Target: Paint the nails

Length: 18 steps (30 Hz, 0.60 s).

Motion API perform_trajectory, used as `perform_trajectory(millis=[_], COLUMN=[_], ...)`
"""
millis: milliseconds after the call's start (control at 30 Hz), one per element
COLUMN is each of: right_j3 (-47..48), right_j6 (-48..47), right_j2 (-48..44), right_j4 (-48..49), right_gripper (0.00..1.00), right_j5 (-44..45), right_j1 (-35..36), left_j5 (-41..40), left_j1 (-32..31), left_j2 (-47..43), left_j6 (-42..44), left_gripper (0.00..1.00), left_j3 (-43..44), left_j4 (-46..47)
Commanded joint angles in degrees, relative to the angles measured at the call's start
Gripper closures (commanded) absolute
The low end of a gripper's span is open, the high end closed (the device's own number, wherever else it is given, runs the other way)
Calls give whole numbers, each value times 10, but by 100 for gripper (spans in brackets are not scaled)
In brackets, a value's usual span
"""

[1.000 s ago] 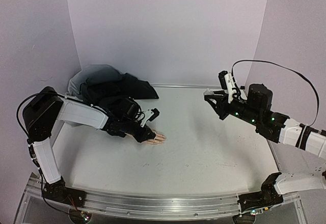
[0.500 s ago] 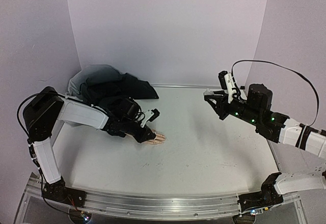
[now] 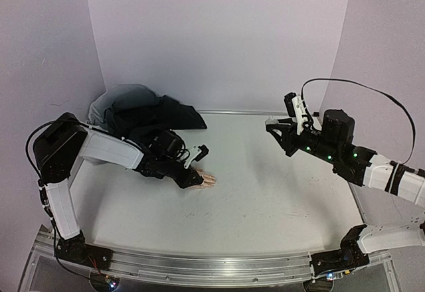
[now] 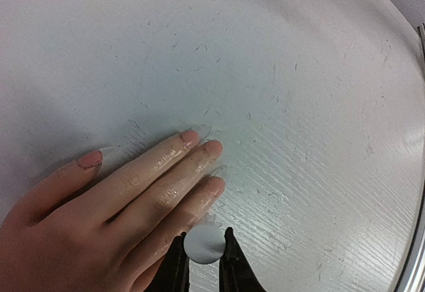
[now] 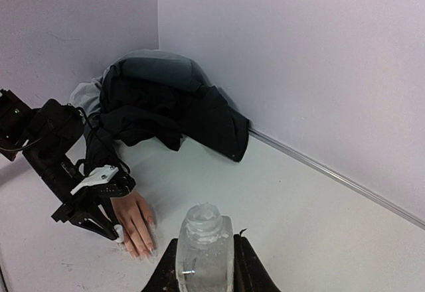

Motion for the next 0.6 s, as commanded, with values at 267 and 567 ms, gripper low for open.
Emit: perform_trajectory(millis=[267, 567], right_j3=[10, 10], right_j6=[-3, -4], right_j2=[-1, -1], right_j4=[42, 42], right_gripper=[100, 100], right_j5=[-7, -7], right_j1=[1, 1], left_j5=[20, 10], left_j1=[0, -2], left_j2=[11, -27], left_j6=[8, 3], left_gripper=[100, 100], left_j3=[41, 15], left_j4=[5, 5])
